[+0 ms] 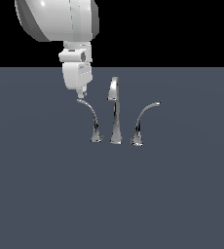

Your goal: Turn on the faucet by rotating a designated handle.

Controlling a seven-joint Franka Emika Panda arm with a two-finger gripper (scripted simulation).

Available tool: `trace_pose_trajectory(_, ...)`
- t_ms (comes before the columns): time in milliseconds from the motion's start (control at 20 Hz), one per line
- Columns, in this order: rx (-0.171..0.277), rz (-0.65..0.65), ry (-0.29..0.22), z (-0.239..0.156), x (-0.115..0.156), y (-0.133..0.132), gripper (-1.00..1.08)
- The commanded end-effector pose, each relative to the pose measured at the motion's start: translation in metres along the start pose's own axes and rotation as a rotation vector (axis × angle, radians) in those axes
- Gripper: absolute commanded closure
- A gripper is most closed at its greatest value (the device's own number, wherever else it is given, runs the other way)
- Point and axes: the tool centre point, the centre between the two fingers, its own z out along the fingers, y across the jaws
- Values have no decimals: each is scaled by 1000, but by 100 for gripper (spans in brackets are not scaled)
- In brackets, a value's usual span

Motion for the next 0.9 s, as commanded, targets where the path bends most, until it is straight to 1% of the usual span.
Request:
trace_pose_trajectory(0,-15,34,3,15,8,-4,108)
trace_pose_trajectory(400,-15,53,2,18,10,-9,108)
trace_pose_trajectory(450,11,42,-4,0,2,-12,108)
trace_pose_trajectory(850,-4,49,-1,10,-5,15,108)
